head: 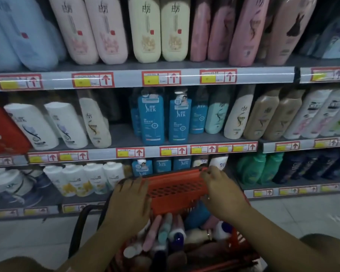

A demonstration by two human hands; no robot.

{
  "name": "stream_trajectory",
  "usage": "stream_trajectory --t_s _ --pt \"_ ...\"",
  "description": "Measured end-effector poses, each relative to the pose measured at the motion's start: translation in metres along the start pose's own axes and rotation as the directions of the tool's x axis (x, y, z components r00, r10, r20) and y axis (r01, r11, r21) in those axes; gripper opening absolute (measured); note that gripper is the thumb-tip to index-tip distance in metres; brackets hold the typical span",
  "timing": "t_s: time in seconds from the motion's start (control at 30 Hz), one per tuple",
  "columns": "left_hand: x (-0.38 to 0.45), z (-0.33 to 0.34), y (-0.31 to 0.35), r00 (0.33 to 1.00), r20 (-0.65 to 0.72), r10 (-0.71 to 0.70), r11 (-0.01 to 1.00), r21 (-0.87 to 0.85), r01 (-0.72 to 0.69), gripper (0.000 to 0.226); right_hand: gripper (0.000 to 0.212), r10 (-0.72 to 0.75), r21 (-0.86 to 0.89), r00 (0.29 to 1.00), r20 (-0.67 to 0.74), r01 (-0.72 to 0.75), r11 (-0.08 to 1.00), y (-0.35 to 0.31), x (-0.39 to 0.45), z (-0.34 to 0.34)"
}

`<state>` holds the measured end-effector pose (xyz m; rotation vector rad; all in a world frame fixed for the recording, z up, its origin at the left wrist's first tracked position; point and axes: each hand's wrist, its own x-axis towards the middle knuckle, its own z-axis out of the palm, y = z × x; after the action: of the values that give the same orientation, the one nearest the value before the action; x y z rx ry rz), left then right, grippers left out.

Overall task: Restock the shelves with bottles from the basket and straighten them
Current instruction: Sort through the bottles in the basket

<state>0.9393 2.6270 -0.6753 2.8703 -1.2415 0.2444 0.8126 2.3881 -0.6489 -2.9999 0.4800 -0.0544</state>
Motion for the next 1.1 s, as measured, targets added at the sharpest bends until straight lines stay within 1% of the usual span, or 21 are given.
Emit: stream_trajectory --t_s 0.13,0.27,0.4,0.63,0.73,0.8,0.83,0.87,0.93,0.97,1.0,1.03,1.07,1.1 --pt "0.011 0.02 0.003 0.998 0.062 0.008 1.0 -0.016 -0.007 0.054 0.055 -0.026 -0.031 0.992 0.122 0.03 0.999 0.005 0.007 0.02" --pt "0.021 0.04 0.008 0.99 0.14 0.036 0.999 -0.009 -0.035 0.059 0.065 -0.015 -0.07 0.973 0.231 0.031 0.997 0.014 0.016 0.035" --pt "0.029 0.055 0.014 0.984 0.172 0.052 0.999 0.004 -0.054 0.061 0.06 0.032 -0.117 0.945 0.324 0.006 0.993 0.027 0.023 0.051" --pt "0.039 0.081 0.017 0.975 0.214 0.051 0.998 -0.044 -0.043 0.059 0.067 0.03 -0.081 0.92 0.392 0.002 0.997 0.044 0.04 0.083" --pt "0.037 0.097 0.015 0.958 0.274 0.088 0.993 -0.095 -0.064 0.057 0.066 0.016 -0.046 0.88 0.475 0.007 0.999 0.045 0.041 0.101" --pt "0.034 0.11 0.014 0.935 0.335 0.119 0.988 -0.137 -0.077 0.047 0.062 -0.024 -0.019 0.838 0.546 0.041 0.999 0.04 0.038 0.118" --pt "0.032 0.115 0.013 0.92 0.368 0.135 0.986 -0.145 -0.086 0.043 0.057 -0.064 -0.006 0.824 0.564 0.081 0.997 0.034 0.037 0.126" --pt "0.03 0.12 0.013 0.903 0.403 0.15 0.985 -0.144 -0.1 0.044 0.052 -0.096 0.047 0.804 0.587 0.085 0.995 0.025 0.036 0.131" --pt "0.028 0.126 0.014 0.862 0.475 0.174 0.984 -0.12 -0.133 0.053 0.05 -0.177 0.151 0.758 0.628 0.104 0.983 0.002 0.034 0.141" --pt "0.029 0.127 0.014 0.845 0.506 0.175 0.985 -0.104 -0.141 0.056 0.051 -0.216 0.181 0.748 0.627 0.129 0.975 -0.008 0.032 0.15" --pt "0.029 0.128 0.015 0.837 0.52 0.169 0.986 -0.092 -0.141 0.056 0.054 -0.224 0.196 0.741 0.633 0.126 0.973 -0.016 0.03 0.157" --pt "0.029 0.129 0.016 0.838 0.522 0.159 0.987 -0.083 -0.135 0.055 0.058 -0.24 0.197 0.732 0.638 0.147 0.969 -0.022 0.028 0.164" --pt "0.028 0.13 0.018 0.841 0.52 0.152 0.988 -0.075 -0.132 0.055 0.062 -0.231 0.208 0.717 0.657 0.122 0.971 -0.028 0.027 0.168" --pt "0.027 0.132 0.019 0.84 0.522 0.148 0.989 -0.07 -0.13 0.056 0.068 -0.248 0.215 0.701 0.669 0.137 0.967 -0.034 0.025 0.17"
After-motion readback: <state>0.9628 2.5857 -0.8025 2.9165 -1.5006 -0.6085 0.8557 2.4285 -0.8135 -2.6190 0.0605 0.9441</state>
